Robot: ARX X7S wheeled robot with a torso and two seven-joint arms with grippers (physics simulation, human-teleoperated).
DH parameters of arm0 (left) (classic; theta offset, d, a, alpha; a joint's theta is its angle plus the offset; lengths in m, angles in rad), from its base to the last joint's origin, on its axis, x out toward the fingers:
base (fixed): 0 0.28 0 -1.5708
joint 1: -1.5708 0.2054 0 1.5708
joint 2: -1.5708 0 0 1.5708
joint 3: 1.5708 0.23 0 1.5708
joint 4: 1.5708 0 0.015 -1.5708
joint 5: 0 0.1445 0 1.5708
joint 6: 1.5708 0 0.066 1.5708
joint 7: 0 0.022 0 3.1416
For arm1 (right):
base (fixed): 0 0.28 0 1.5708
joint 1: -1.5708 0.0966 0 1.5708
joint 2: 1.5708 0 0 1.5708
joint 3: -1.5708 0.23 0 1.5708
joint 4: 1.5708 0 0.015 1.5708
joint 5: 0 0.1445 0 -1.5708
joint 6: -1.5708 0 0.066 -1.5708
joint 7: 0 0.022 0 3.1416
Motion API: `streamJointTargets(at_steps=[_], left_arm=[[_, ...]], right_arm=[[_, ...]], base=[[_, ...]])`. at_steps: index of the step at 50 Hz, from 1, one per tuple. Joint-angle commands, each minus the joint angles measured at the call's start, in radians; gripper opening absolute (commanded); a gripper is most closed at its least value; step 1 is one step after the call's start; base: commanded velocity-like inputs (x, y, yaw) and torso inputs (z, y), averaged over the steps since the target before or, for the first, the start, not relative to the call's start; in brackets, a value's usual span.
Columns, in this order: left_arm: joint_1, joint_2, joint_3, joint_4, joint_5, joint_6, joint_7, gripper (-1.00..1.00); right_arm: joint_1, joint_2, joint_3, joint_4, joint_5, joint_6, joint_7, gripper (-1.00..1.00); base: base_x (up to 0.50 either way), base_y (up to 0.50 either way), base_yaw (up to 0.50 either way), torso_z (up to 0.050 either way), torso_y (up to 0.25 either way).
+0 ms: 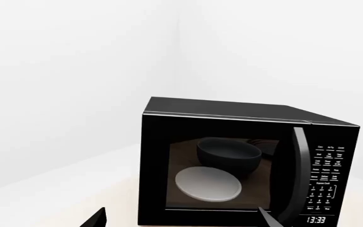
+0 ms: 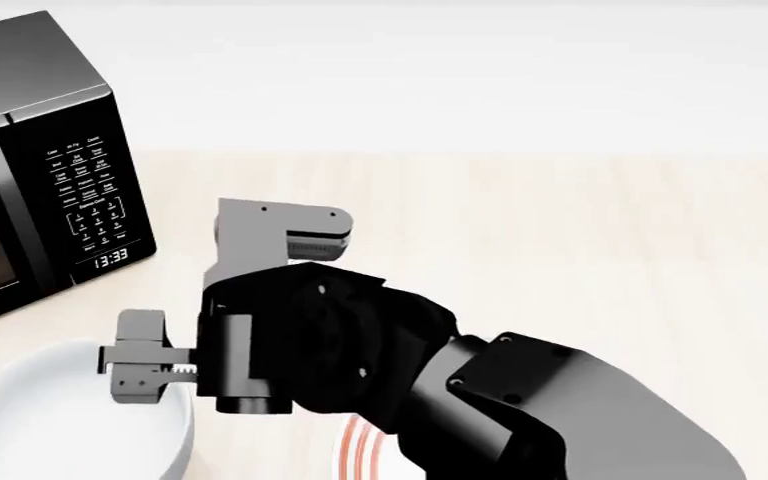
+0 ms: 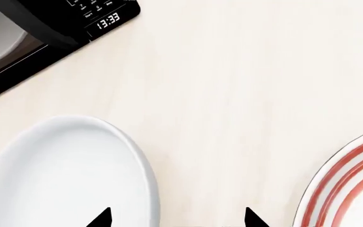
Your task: Put the white bowl to the right of the plate.
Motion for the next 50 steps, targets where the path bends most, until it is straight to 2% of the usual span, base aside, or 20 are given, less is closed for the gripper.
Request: streamJointTargets(at_steps=[1,24,50], left_arm=[[0.004,-0.003,0.006,0.0,-0.001,0.006,-0.004,1.0],[0.016,-0.012,0.008,0.015,-0.013,0.009,-0.011,1.0],[0.021,-0.021,0.008,0.011,-0.027,0.019,-0.016,1.0]], right_arm=[[-0.015,0.0,-0.008,-0.022,-0.029,0.003,-0.06,1.0],[-0.069,0.0,-0.012,0.039,0.023,0.1,-0.152,1.0],[-0.101,0.0,-0.014,0.095,-0.067,0.135,-0.354,1.0]], base=[[0.0,0.0,0.0,0.0,0.0],[0.0,0.0,0.0,0.0,0.0],[0.0,0.0,0.0,0.0,0.0]])
